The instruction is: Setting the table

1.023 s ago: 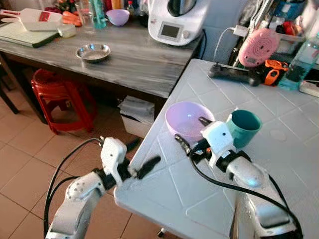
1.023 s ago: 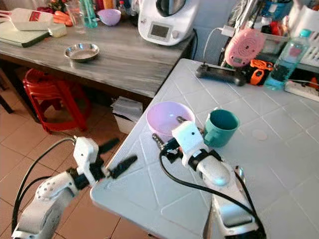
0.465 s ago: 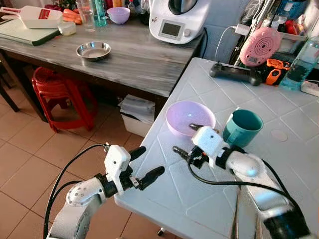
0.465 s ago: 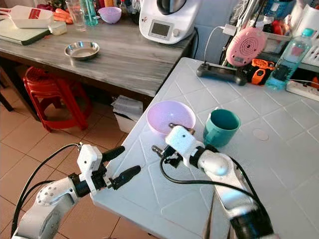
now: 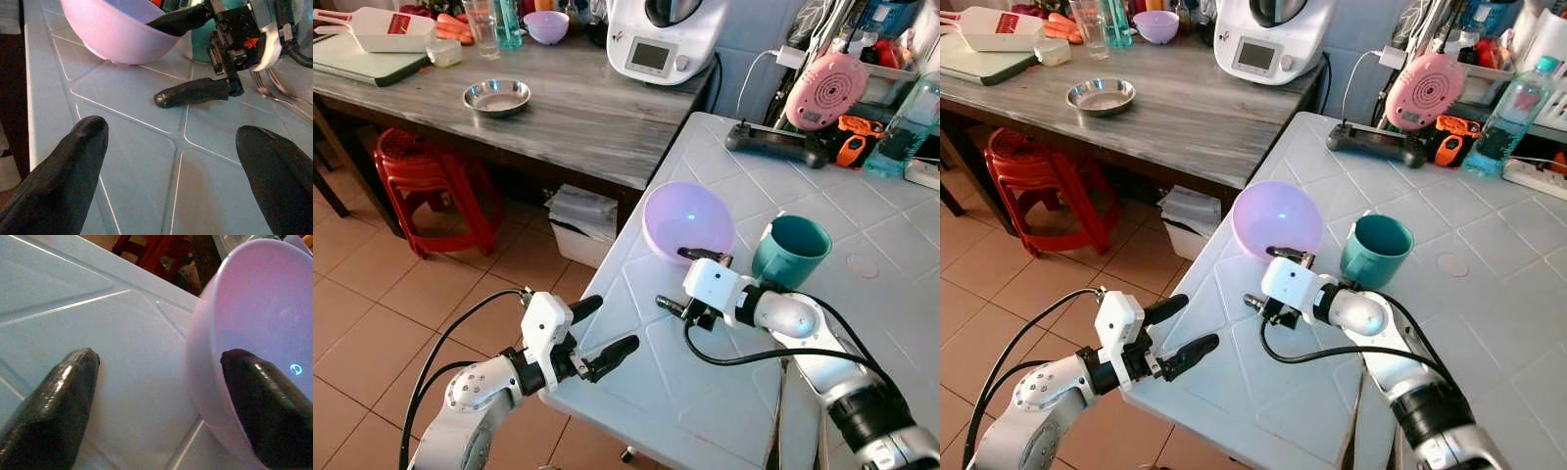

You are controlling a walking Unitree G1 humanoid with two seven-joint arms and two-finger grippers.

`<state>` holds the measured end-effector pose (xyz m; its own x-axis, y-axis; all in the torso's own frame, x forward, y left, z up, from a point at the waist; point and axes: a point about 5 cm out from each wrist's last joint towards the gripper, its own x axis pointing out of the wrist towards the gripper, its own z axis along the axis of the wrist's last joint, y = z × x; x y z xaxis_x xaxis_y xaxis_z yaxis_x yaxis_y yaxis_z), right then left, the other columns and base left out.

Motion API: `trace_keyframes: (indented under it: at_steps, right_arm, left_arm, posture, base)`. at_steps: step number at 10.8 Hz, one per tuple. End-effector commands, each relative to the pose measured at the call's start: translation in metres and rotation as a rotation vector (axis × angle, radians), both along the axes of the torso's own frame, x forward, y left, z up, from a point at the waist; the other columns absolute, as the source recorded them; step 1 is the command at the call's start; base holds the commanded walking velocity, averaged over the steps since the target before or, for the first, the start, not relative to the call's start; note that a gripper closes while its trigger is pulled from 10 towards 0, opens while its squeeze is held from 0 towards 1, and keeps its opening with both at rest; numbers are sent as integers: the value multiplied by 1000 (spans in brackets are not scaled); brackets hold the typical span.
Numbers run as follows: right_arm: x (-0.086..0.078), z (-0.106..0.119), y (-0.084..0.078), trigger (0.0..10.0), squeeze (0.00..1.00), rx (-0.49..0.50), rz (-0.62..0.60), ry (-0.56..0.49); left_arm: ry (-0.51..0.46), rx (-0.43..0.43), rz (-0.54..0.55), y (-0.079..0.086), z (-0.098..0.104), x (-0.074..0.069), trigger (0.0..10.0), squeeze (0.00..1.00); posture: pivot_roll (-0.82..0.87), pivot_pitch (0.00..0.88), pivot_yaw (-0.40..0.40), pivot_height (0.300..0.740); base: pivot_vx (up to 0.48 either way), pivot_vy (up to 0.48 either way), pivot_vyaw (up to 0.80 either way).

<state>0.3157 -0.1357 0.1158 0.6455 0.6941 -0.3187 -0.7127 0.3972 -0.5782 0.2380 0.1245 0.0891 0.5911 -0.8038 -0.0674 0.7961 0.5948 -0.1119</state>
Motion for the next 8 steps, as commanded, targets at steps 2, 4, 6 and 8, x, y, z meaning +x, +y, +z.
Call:
trace_keyframes:
  at_steps: [2, 4, 6, 8]
  right_arm:
    - [5, -1, -5, 157, 0, -47, 3, -29]
    - [8, -2, -11, 0, 0, -69, -5, -63]
    - [10, -2, -18, 0, 0, -85, -22, -93]
    - [10, -1, -21, 0, 0, -100, -18, -118]
  left_arm:
    - [-10, 8, -16, -2, 2, -2, 10000, 0]
    - [-4, 11, -20, -2, 2, -2, 10000, 0]
    - [-8, 14, -23, -3, 2, -1, 10000, 0]
    - [-13, 10, -25, -3, 4, -1, 10000, 0]
  posture:
    - [73, 95, -49, 740]
    - [70, 93, -44, 740]
    - [70, 93, -44, 740]
    - [68, 91, -41, 740]
  base:
    - [0, 0, 0]
    - [0, 0, 0]
    - [0, 0, 0]
    - [0, 0, 0]
